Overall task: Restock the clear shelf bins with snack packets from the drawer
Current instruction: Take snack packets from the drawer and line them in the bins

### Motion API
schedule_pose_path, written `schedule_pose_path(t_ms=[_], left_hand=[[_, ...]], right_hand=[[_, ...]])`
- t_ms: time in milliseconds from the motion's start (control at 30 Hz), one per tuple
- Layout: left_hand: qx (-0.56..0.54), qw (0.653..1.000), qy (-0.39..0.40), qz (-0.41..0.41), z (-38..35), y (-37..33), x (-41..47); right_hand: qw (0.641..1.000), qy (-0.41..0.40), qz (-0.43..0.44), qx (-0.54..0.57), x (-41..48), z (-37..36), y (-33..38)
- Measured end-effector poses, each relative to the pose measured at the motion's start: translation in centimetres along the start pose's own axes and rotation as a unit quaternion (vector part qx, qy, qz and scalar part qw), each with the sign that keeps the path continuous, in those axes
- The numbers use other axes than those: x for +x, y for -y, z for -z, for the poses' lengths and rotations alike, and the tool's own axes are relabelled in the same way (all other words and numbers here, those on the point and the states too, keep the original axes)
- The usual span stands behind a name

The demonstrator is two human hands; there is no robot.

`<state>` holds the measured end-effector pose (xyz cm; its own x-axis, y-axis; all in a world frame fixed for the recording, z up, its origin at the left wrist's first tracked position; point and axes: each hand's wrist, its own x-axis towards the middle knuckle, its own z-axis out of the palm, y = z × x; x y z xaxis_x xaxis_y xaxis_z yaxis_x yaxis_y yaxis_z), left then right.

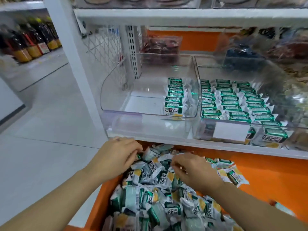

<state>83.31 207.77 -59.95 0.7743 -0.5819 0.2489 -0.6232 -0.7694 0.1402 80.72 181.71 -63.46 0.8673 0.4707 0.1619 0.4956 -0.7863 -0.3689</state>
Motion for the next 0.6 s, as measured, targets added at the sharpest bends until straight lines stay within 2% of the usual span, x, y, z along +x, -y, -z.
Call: schedule_pose_path(t_ms=[133, 400, 600], left_hand=[[-0.031, 0.998, 0.031, 0.036, -2.6, 2.1, -1.3], [-0.037, 0.998, 0.031, 0.040, -7.2, 3.8, -2.9], [-0.048, 0.997, 0.025, 0.053, -8.9, 3.9, -3.1]], right_hand=[[0.988, 0.136, -0.076, -0.009, 1.1, -3.2, -0.8], [0.959, 0.230, -0.140, -0.091, 4.9, -8.1, -1.2], [0.937, 0.288, -0.117, -0.158, 6.9, -10.8, -2.3]])
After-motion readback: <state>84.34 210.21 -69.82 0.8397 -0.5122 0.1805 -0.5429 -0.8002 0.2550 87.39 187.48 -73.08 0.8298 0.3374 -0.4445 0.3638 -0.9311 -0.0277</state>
